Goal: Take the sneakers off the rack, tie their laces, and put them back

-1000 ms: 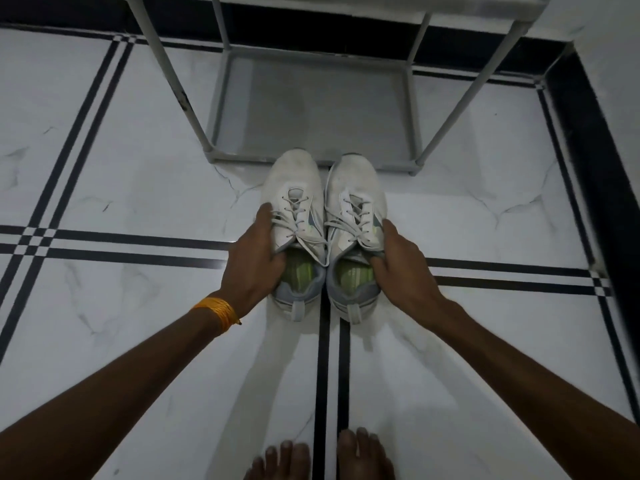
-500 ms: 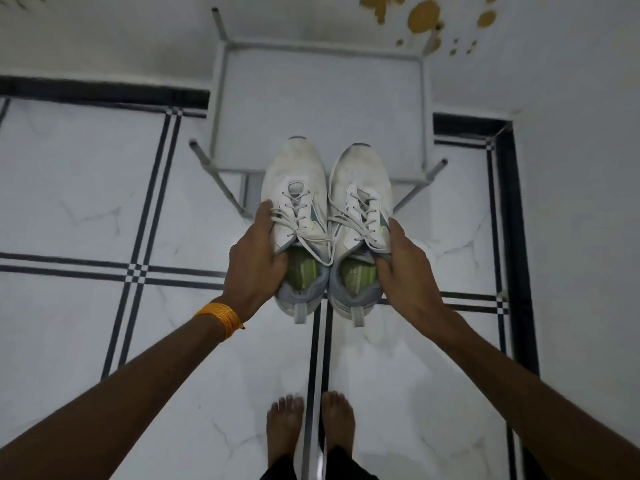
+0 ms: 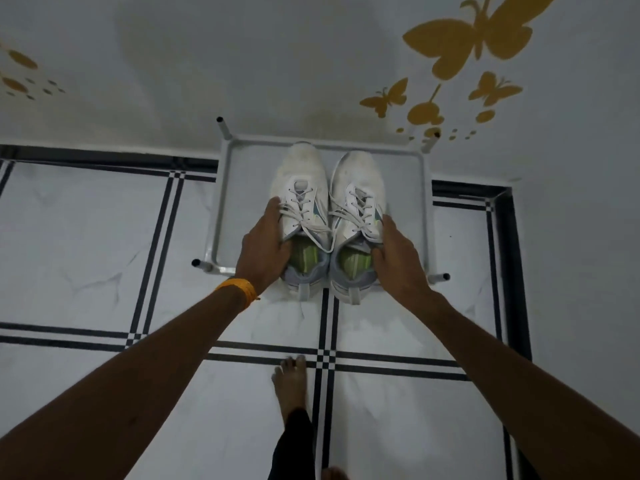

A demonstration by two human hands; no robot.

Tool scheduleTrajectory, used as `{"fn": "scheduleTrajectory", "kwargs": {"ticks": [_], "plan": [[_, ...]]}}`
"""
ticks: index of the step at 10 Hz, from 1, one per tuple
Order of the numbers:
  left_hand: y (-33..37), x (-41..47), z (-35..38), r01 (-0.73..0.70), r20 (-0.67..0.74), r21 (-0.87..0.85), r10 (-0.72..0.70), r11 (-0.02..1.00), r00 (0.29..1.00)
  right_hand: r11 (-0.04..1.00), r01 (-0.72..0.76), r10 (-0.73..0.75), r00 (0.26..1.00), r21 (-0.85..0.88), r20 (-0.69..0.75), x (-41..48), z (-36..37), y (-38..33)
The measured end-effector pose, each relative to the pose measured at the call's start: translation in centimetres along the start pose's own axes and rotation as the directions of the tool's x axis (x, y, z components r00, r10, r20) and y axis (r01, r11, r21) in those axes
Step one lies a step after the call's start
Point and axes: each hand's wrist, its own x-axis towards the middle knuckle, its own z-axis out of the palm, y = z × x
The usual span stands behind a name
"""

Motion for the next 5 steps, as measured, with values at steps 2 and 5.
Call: {"fn": "scheduleTrajectory", "kwargs": {"ticks": [2,5], "plan": [[-2.6,6.7,2.7,-0.039,0.087,0.002,0.039,0.999,0.995,0.996,-0.071,0.075,0.994,-0.046,0.079,6.7,2.7,2.6],[-2.7,9.6,4.1,-0.019,0.157,0.152,-0.005,0.988,0.988,0.996,-0.086,0.077,0.972,0.032,0.220,8.8,2.1,4.7]]}}
